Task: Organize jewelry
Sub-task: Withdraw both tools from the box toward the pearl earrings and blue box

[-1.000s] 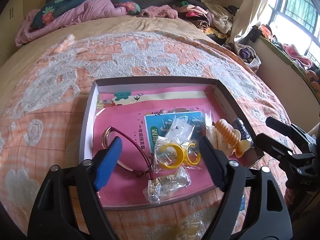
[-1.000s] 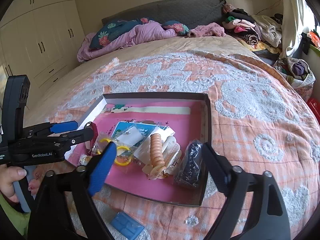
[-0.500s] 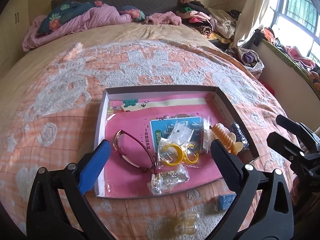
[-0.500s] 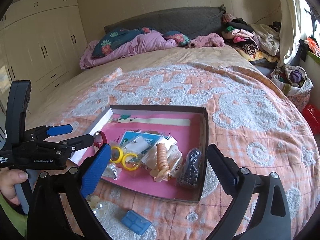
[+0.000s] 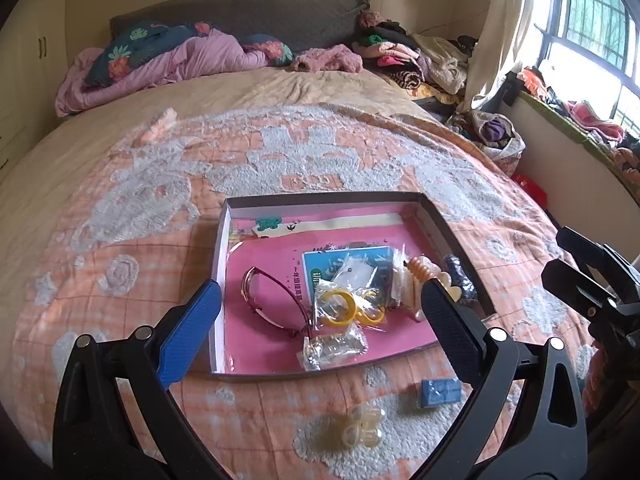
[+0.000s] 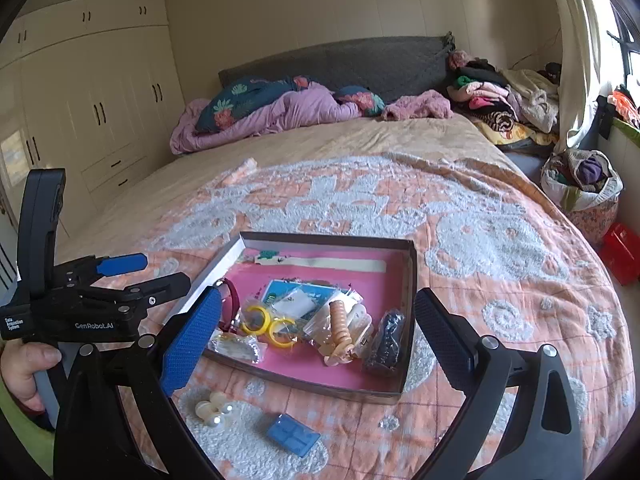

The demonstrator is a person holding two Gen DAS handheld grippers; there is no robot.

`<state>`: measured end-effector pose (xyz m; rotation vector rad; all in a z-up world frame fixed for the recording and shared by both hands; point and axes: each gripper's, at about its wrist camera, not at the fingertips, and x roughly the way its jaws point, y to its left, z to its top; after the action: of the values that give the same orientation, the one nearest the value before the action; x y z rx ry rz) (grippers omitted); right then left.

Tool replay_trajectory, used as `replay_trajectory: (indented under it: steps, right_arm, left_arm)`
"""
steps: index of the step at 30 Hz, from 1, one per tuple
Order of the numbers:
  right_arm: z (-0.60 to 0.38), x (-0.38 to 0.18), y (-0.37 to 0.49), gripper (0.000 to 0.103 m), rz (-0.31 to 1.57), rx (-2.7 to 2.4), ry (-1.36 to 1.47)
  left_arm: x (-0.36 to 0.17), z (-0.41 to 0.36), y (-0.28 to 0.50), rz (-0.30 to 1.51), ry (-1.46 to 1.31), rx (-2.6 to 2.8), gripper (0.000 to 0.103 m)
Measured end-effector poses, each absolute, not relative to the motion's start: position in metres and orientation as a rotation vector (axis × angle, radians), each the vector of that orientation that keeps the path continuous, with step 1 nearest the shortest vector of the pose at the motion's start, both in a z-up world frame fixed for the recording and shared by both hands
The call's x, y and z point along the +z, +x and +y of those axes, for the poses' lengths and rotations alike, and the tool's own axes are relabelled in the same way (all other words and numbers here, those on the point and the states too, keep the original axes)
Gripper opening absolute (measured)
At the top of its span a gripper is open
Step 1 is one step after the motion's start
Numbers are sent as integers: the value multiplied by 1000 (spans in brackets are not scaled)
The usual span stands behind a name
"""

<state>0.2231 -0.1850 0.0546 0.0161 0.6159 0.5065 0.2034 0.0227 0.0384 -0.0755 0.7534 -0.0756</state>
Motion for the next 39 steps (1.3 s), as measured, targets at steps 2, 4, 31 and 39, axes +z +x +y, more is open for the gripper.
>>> replay_trajectory:
  steps: [2, 4, 31, 39]
  right_arm:
    - [-186, 59, 219, 96, 606, 507, 17]
    - [-188, 62, 214, 96, 597, 507, 17]
    - [-208, 73, 160, 97, 551, 511, 14]
    - [-208, 56, 144, 97, 581, 519, -2]
  left_arm:
    - [42, 24, 199, 745, -77, -74, 93]
    - [45, 24, 193, 733, -77, -72, 93]
    - [54, 17, 137, 673, -73, -66, 93]
    - [40, 15, 123, 690, -67, -65, 93]
